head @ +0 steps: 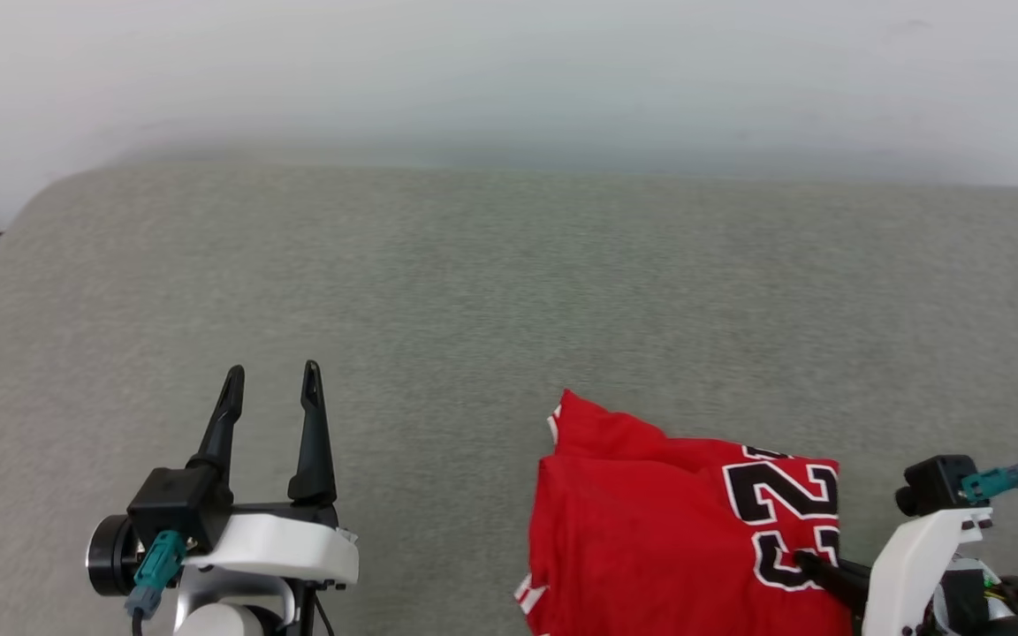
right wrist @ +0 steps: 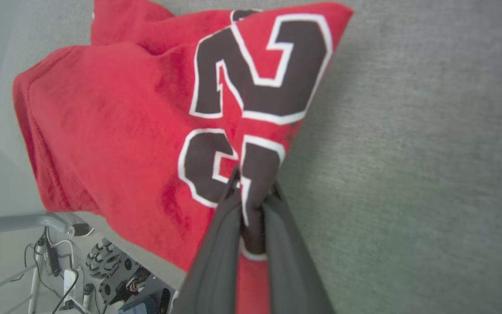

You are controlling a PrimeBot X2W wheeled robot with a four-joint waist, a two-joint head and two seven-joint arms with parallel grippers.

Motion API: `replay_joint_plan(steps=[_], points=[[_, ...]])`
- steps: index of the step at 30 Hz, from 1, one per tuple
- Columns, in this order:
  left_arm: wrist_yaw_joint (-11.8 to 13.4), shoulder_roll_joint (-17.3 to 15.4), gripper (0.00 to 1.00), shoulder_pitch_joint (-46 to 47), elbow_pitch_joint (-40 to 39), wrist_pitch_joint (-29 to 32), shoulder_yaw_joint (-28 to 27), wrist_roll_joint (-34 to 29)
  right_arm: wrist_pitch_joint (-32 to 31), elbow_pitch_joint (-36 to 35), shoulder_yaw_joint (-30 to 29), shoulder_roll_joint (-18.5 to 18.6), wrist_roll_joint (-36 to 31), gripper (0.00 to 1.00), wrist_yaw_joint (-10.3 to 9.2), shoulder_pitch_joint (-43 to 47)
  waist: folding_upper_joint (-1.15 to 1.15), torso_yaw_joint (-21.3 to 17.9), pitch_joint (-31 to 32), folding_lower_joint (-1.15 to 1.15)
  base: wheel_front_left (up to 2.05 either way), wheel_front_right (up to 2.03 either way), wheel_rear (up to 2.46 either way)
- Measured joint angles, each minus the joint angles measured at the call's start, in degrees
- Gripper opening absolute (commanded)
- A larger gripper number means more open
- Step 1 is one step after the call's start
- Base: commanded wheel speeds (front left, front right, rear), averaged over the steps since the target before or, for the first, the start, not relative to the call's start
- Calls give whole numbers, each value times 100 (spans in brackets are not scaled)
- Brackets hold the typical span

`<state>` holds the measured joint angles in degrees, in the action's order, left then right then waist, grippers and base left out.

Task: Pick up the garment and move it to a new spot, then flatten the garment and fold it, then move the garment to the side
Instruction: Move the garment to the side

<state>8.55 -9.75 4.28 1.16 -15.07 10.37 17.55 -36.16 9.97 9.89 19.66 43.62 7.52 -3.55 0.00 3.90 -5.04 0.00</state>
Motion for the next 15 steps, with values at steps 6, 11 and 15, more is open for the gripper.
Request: replay_joint_plan(steps=[6, 11, 15], points=[[-66, -76, 100, -35, -48, 10, 20, -20, -124, 76, -5, 321, -252, 0, -1, -191, 0, -732, 4, 0, 0, 0, 0], [-157, -230, 100, 259, -171, 112, 52, -79, -82, 192, 130, 421, -285, 0, -1, -687, 0, -1375, -143, 0, 0, 0, 0], [-209, -294, 100, 594, -313, 215, 152, -192, 105, 409, 224, 632, -305, 0, -1, -1285, 0, -1759, -487, 0, 0, 0, 0]])
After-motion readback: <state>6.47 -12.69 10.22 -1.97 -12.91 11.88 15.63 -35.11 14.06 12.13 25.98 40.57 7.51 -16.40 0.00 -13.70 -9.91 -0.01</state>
